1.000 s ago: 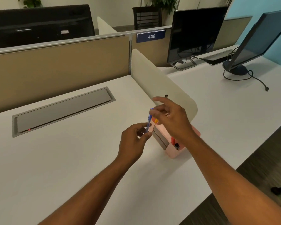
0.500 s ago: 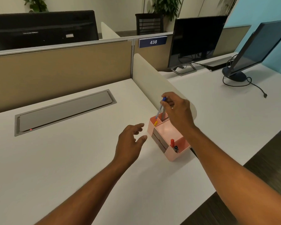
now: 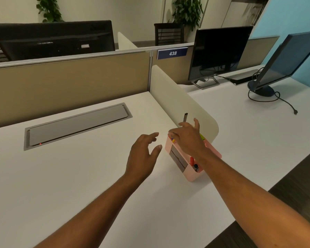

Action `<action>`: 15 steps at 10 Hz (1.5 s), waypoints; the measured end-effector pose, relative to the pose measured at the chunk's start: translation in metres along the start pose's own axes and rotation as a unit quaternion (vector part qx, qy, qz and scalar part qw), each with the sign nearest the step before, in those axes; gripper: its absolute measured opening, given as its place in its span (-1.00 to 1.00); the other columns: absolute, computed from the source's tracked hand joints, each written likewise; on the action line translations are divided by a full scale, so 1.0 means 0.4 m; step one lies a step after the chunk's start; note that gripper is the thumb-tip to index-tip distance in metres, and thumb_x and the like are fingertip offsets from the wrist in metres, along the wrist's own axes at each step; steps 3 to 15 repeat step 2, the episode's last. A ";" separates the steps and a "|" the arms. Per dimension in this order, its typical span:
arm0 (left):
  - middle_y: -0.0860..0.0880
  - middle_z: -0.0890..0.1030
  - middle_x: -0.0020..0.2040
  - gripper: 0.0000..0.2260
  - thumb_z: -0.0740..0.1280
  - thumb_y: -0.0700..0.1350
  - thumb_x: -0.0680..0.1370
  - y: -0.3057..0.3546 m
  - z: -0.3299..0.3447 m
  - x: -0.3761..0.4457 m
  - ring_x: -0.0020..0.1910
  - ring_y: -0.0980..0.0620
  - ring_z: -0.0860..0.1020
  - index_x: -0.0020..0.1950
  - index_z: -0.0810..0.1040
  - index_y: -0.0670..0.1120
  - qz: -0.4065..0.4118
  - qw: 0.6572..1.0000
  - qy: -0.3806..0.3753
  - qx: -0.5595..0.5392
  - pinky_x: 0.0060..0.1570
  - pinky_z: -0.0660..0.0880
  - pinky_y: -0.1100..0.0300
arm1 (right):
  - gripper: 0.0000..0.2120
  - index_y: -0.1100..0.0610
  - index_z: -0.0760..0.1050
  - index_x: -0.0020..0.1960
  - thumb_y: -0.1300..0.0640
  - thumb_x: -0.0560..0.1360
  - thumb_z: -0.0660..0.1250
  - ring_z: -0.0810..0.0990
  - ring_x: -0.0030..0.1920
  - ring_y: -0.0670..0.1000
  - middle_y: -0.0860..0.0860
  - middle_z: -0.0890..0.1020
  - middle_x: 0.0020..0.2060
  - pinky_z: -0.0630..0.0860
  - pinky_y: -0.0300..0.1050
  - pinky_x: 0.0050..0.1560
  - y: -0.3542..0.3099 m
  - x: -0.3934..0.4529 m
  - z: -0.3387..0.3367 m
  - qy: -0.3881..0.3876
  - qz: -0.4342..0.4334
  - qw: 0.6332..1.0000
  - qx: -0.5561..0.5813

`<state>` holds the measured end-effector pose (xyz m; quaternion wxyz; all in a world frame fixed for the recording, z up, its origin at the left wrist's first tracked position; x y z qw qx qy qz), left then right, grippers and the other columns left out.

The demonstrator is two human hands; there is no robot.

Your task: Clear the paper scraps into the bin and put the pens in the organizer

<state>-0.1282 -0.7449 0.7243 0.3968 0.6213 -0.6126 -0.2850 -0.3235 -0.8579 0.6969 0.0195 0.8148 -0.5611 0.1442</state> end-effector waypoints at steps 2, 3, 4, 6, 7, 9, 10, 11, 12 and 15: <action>0.01 0.55 0.47 -0.60 0.34 0.00 0.69 0.023 -0.062 0.002 0.45 0.01 0.51 0.54 0.48 0.05 0.042 0.997 0.031 0.065 0.46 0.47 0.01 | -0.66 -0.03 0.57 0.40 -0.06 0.67 0.28 0.58 0.40 0.08 0.04 0.68 0.29 0.08 0.38 0.60 -0.078 0.016 -0.078 0.095 -0.008 0.993 0.073; 0.01 0.55 0.47 -0.60 0.34 0.00 0.69 0.023 -0.062 0.002 0.45 0.01 0.51 0.54 0.48 0.05 0.042 0.997 0.031 0.065 0.46 0.47 0.01 | -0.66 -0.03 0.57 0.40 -0.06 0.67 0.28 0.58 0.40 0.08 0.04 0.68 0.29 0.08 0.38 0.60 -0.078 0.016 -0.078 0.095 -0.008 0.993 0.073; 0.01 0.55 0.47 -0.60 0.34 0.00 0.69 0.023 -0.062 0.002 0.45 0.01 0.51 0.54 0.48 0.05 0.042 0.997 0.031 0.065 0.46 0.47 0.01 | -0.66 -0.03 0.57 0.40 -0.06 0.67 0.28 0.58 0.40 0.08 0.04 0.68 0.29 0.08 0.38 0.60 -0.078 0.016 -0.078 0.095 -0.008 0.993 0.073; 0.01 0.55 0.47 -0.60 0.34 0.00 0.69 0.023 -0.062 0.002 0.45 0.01 0.51 0.54 0.48 0.05 0.042 0.997 0.031 0.065 0.46 0.47 0.01 | -0.66 -0.03 0.57 0.40 -0.06 0.67 0.28 0.58 0.40 0.08 0.04 0.68 0.29 0.08 0.38 0.60 -0.078 0.016 -0.078 0.095 -0.008 0.993 0.073; 0.01 0.55 0.47 -0.60 0.34 0.00 0.69 0.023 -0.062 0.002 0.45 0.01 0.51 0.54 0.48 0.05 0.042 0.997 0.031 0.065 0.46 0.47 0.01 | -0.66 -0.03 0.57 0.40 -0.06 0.67 0.28 0.58 0.40 0.08 0.04 0.68 0.29 0.08 0.38 0.60 -0.078 0.016 -0.078 0.095 -0.008 0.993 0.073; 0.01 0.55 0.47 -0.60 0.34 0.00 0.69 0.023 -0.062 0.002 0.45 0.01 0.51 0.54 0.48 0.05 0.042 0.997 0.031 0.065 0.46 0.47 0.01 | -0.66 -0.03 0.57 0.40 -0.06 0.67 0.28 0.58 0.40 0.08 0.04 0.68 0.29 0.08 0.38 0.60 -0.078 0.016 -0.078 0.095 -0.008 0.993 0.073; 0.01 0.55 0.47 -0.60 0.34 0.00 0.69 0.023 -0.062 0.002 0.45 0.01 0.51 0.54 0.48 0.05 0.042 0.997 0.031 0.065 0.46 0.47 0.01 | -0.66 -0.03 0.57 0.40 -0.06 0.67 0.28 0.58 0.40 0.08 0.04 0.68 0.29 0.08 0.38 0.60 -0.078 0.016 -0.078 0.095 -0.008 0.993 0.073; 0.01 0.55 0.47 -0.60 0.34 0.00 0.69 0.023 -0.062 0.002 0.45 0.01 0.51 0.54 0.48 0.05 0.042 0.997 0.031 0.065 0.46 0.47 0.01 | -0.66 -0.03 0.57 0.40 -0.06 0.67 0.28 0.58 0.40 0.08 0.04 0.68 0.29 0.08 0.38 0.60 -0.078 0.016 -0.078 0.095 -0.008 0.993 0.073; 0.01 0.55 0.47 -0.60 0.34 0.00 0.69 0.023 -0.062 0.002 0.45 0.01 0.51 0.54 0.48 0.05 0.042 0.997 0.031 0.065 0.46 0.47 0.01 | -0.66 -0.03 0.57 0.40 -0.06 0.67 0.28 0.58 0.40 0.08 0.04 0.68 0.29 0.08 0.38 0.60 -0.078 0.016 -0.078 0.095 -0.008 0.993 0.073; 0.01 0.55 0.47 -0.60 0.34 0.00 0.69 0.023 -0.062 0.002 0.45 0.01 0.51 0.54 0.48 0.05 0.042 0.997 0.031 0.065 0.46 0.47 0.01 | -0.66 -0.03 0.57 0.40 -0.06 0.67 0.28 0.58 0.40 0.08 0.04 0.68 0.29 0.08 0.38 0.60 -0.078 0.016 -0.078 0.095 -0.008 0.993 0.073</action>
Point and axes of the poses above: each hand's wrist, its own x-axis towards the middle knuckle, its own z-axis out of the palm, y = z × x, the point moved 1 cm from there along x, towards the middle knuckle
